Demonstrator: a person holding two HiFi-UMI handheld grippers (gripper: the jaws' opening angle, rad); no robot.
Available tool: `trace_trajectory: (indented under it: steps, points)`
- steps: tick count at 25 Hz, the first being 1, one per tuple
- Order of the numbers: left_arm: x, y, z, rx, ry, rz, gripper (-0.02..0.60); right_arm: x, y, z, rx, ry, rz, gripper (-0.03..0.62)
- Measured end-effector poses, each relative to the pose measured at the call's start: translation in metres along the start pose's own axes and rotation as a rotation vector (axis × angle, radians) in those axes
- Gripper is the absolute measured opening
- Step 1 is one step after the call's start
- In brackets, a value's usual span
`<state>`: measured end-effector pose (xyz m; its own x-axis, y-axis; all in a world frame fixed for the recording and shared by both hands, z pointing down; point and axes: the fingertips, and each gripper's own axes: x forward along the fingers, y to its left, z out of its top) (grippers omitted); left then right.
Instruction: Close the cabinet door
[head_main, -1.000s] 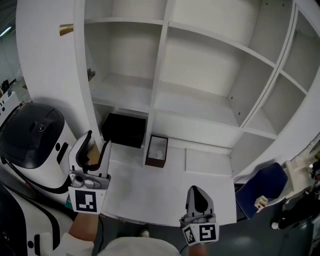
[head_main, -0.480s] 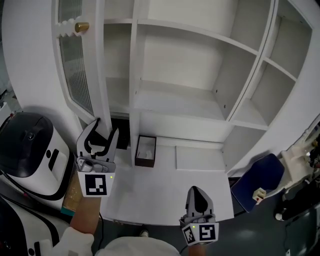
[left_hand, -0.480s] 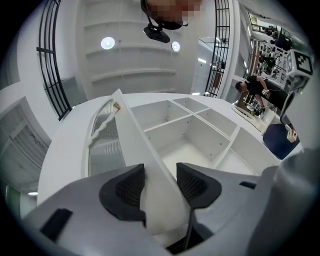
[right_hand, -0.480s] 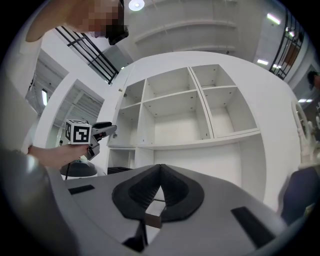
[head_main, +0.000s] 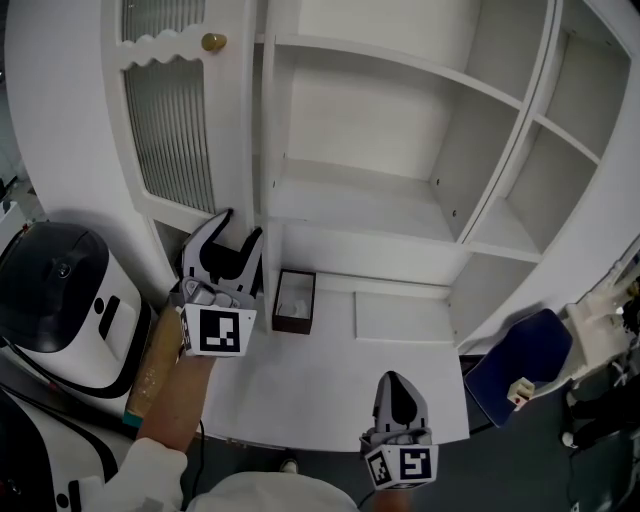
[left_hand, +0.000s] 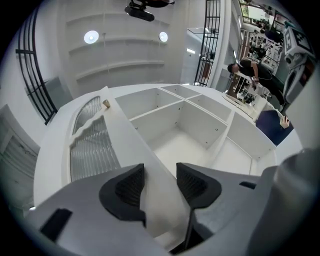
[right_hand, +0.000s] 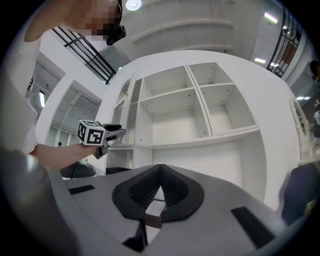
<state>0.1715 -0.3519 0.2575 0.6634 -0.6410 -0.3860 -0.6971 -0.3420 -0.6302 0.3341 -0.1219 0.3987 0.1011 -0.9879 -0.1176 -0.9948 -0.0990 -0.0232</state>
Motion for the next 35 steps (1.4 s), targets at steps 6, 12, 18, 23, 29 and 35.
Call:
trace_trajectory:
  steps: [6, 12, 18, 23, 29, 35]
  points:
    - [0.022, -0.006, -0.011, 0.017, 0.058, -0.049, 0.183, 0.005, 0.004, -0.005, 0.013, 0.004, 0.016, -0.002]
    - [0.039, -0.008, -0.021, 0.042, 0.092, -0.080, 0.183, 0.009, 0.003, -0.008, 0.028, 0.007, 0.015, -0.002]
    - [0.052, -0.008, -0.029, 0.022, 0.080, -0.094, 0.183, 0.009, -0.003, -0.009, 0.039, 0.003, -0.003, -0.002]
    - [0.063, -0.007, -0.035, 0.031, 0.091, -0.097, 0.183, 0.009, -0.001, -0.008, 0.033, -0.006, -0.008, -0.002]
    - [0.058, -0.004, -0.034, -0.019, 0.043, -0.109, 0.173, 0.011, 0.011, -0.006, 0.025, -0.013, 0.003, -0.002]
    - [0.052, 0.023, -0.027, -0.315, -0.046, -0.131, 0.103, 0.017, 0.024, -0.002, 0.016, -0.006, 0.030, -0.002]
